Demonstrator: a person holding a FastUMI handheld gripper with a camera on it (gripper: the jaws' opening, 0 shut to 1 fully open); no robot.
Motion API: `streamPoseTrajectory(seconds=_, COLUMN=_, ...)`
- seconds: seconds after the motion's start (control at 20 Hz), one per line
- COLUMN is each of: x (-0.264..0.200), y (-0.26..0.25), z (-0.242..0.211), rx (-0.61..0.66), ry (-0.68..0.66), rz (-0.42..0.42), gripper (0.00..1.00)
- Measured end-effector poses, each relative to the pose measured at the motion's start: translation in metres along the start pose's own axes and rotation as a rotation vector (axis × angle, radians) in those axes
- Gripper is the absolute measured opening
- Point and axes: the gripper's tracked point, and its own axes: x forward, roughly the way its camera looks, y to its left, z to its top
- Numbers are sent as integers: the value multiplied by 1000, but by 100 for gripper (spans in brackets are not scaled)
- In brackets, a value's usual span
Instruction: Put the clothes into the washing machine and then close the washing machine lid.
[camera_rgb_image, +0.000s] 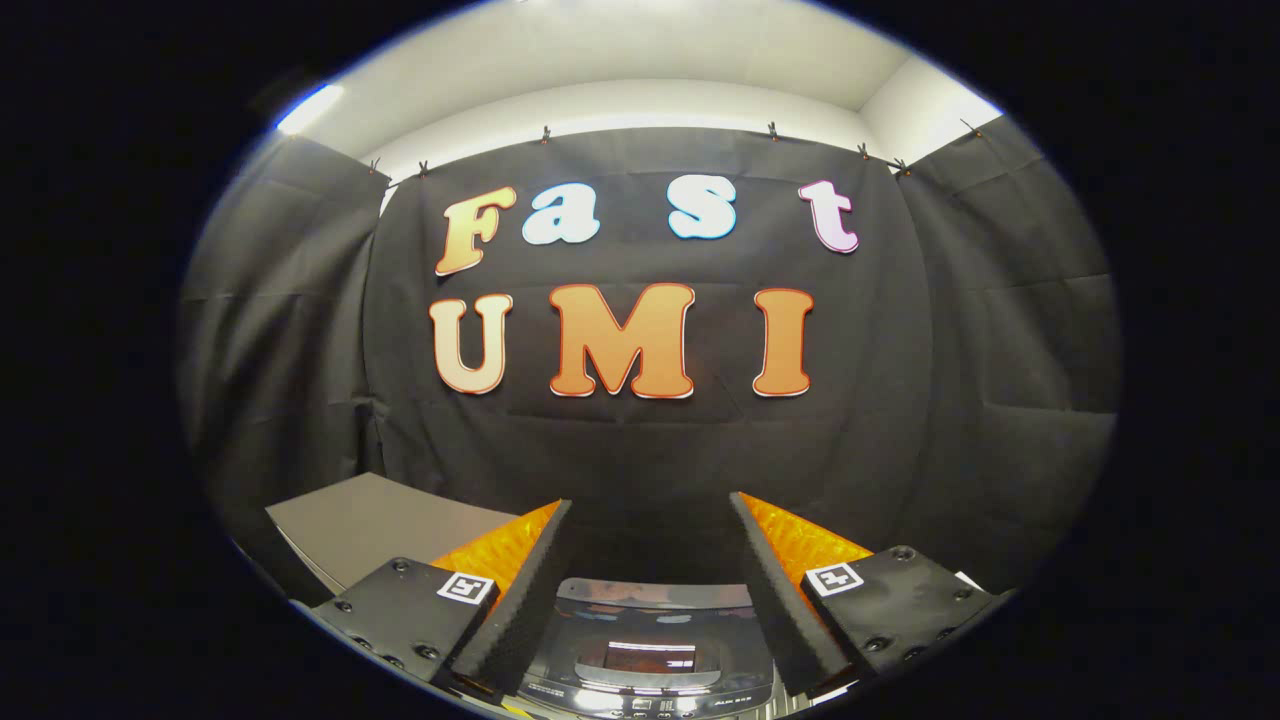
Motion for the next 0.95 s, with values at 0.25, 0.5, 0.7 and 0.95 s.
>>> streamPoseTrajectory(seconds=0.25, x=-25, y=-6, z=29, rx=-4, ry=-57, rz=-25, gripper=98)
streamPoseTrajectory(seconds=0.5, x=-47, y=-10, z=41, rx=26, ry=-91, rz=-30, gripper=98)
streamPoseTrajectory(seconds=0.7, x=-52, y=-19, z=45, rx=45, ry=-103, rz=-49, gripper=98)
streamPoseTrajectory(seconds=0.95, x=-56, y=-26, z=43, rx=32, ry=-90, rz=-58, gripper=98)
